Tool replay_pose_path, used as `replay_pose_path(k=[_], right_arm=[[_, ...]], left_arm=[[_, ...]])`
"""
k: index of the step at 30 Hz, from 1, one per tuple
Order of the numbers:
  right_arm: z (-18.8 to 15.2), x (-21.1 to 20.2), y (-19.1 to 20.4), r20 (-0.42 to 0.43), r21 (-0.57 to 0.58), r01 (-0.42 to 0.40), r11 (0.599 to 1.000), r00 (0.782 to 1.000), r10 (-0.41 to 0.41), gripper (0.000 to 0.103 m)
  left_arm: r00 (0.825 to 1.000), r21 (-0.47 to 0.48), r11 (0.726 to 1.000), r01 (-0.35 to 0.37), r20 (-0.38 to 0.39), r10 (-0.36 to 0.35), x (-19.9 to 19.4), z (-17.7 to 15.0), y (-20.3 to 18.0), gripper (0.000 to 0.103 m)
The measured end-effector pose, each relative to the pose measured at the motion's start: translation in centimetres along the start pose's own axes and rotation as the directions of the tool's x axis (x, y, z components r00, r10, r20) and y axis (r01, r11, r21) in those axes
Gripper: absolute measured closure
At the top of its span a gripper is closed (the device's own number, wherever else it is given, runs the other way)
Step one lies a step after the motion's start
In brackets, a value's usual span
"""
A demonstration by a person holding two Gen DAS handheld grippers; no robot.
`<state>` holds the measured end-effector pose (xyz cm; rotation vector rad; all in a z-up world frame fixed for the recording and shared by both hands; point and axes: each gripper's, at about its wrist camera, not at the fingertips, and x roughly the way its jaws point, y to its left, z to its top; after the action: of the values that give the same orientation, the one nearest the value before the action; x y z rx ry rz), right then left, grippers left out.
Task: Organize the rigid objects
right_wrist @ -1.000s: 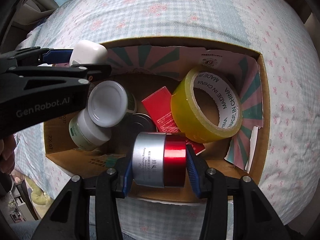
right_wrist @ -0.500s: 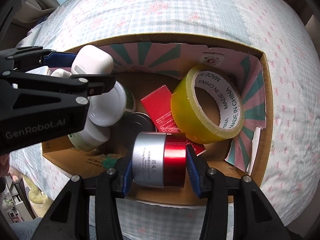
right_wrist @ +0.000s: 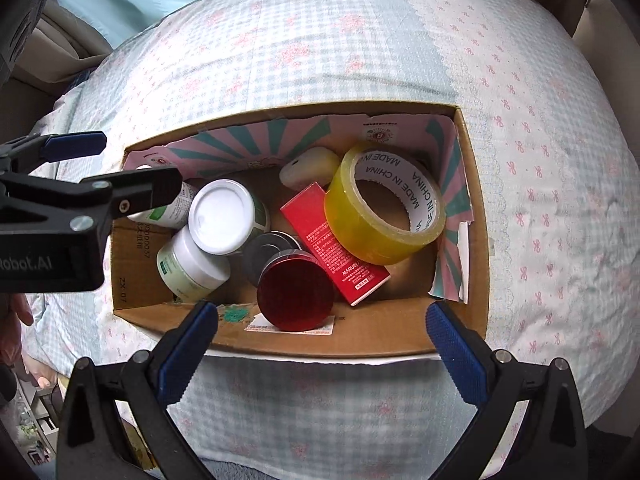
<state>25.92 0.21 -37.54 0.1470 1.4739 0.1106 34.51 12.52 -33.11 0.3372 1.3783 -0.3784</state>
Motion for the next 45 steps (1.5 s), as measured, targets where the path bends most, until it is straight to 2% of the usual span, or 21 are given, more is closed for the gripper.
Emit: replay_pose_path(k=[4,8,11,14,16,18,20,22,25,27,30,32,35,45], right_arm=[[-0.8,-1.9,0.1,0.031,-0.010,-0.012,1.000,0.999,0.012,0.000],[-0.5,-6.1,-0.7,0.082,-0.005,-0.010,1.000,0.997,0.010,0.000],[-0.4,-9.9,-1.5,0.139,0.015,-0.005,1.000,0.990,0.003,0.000],[-0.6,-14.3,-2.9,0.201,0.042,-0.010,0.999,0.980,0.001,0.000],[-0.8,-17.6,-3.6,0.256,0.047,0.017,0.999,0.966,-0.028,0.000],[-1.3,-21.4,-4.0,0.325,0.042,0.049,0.998,0.944,-0.060,0.000],[-2.0,-25.5,-4.3,0.396,0.036,0.069,0.997,0.915,-0.078,0.000],[-2.9,-29.5,-4.7,0.461,0.039,0.075,0.996,0.883,-0.085,0.000],[-4.7,-34.9,-5.0,0.542,0.042,0.083,0.996,0.835,-0.092,0.000],[-5.9,-37.7,-4.8,0.590,0.029,0.101,0.994,0.802,-0.099,0.000],[-7.5,-40.6,-4.5,0.646,0.008,0.133,0.991,0.756,-0.107,0.000],[-8.6,-41.8,-4.6,0.672,0.001,0.146,0.989,0.732,-0.109,0.000],[-10.0,-42.8,-5.1,0.697,-0.001,0.171,0.985,0.707,-0.122,0.000],[-12.3,-43.6,-7.4,0.725,-0.012,0.173,0.985,0.680,-0.110,0.000]], left_arm=[[0.999,-0.013,1.000,-0.003,0.046,0.004,-2.5,-1.8,-0.2,0.000],[0.994,-0.041,0.999,-0.002,0.111,0.006,-5.9,-3.3,-0.2,0.000],[0.983,-0.078,0.997,-0.012,0.180,0.026,-9.8,-4.2,0.0,0.000],[0.963,-0.132,0.991,-0.030,0.261,0.064,-14.7,-5.3,0.0,0.000],[0.940,-0.186,0.982,-0.032,0.329,0.093,-18.6,-6.3,-0.1,0.000],[0.907,-0.243,0.970,-0.026,0.402,0.125,-22.7,-7.5,-0.4,0.000],[0.865,-0.292,0.956,-0.009,0.477,0.154,-26.9,-8.8,-1.2,0.000],[0.814,-0.323,0.946,-0.012,0.547,0.197,-30.7,-10.1,-2.5,0.000],[0.747,-0.342,0.939,-0.026,0.617,0.245,-35.5,-11.8,-5.0,0.000],[0.710,-0.339,0.940,-0.038,0.653,0.264,-37.8,-12.7,-6.8,0.000],[0.667,-0.360,0.932,-0.042,0.684,0.294,-39.9,-13.9,-9.2,0.000],[0.649,-0.370,0.929,-0.014,0.703,0.290,-40.7,-14.8,-10.1,0.000],[0.633,-0.390,0.921,-0.015,0.709,0.311,-41.3,-16.0,-11.4,0.000],[0.615,-0.427,0.904,-0.026,0.706,0.351,-41.5,-17.9,-14.1,0.000]])
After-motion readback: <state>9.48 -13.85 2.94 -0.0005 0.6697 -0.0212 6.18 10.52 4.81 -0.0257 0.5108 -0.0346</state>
